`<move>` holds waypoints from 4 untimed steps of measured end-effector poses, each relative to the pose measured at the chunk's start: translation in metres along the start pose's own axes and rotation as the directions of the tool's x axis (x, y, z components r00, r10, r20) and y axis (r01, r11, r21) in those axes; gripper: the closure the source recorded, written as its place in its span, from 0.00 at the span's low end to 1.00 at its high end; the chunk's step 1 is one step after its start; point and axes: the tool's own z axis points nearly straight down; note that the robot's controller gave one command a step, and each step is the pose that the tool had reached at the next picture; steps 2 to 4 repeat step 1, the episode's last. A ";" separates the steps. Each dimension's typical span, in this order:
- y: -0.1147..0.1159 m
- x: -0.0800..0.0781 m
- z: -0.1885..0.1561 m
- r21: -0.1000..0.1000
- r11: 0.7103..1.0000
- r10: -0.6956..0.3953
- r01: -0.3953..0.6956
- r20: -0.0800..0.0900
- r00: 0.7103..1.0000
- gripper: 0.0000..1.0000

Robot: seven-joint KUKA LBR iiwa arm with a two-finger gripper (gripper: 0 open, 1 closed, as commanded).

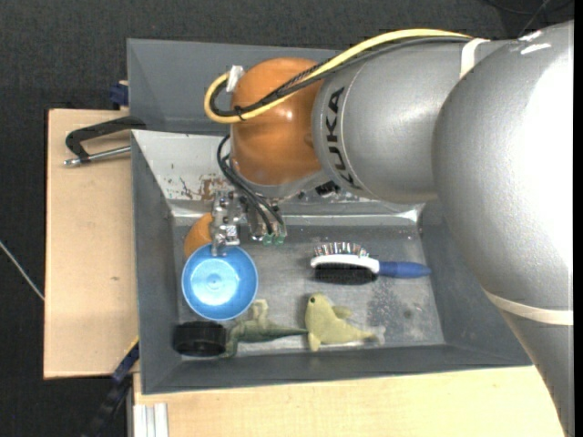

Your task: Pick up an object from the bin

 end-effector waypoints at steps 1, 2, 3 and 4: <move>0.015 -0.012 -0.101 0.006 1.000 -0.005 0.005 -0.016 1.000 1.00; 0.015 -0.012 -0.101 0.006 1.000 -0.005 0.005 -0.016 1.000 1.00; 0.015 -0.012 -0.101 0.006 1.000 -0.005 0.005 -0.016 1.000 1.00; 0.015 -0.012 -0.101 0.006 1.000 -0.005 0.005 -0.016 1.000 1.00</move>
Offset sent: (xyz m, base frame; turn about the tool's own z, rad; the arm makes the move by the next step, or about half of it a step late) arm 0.0050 0.0130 0.0949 -0.0035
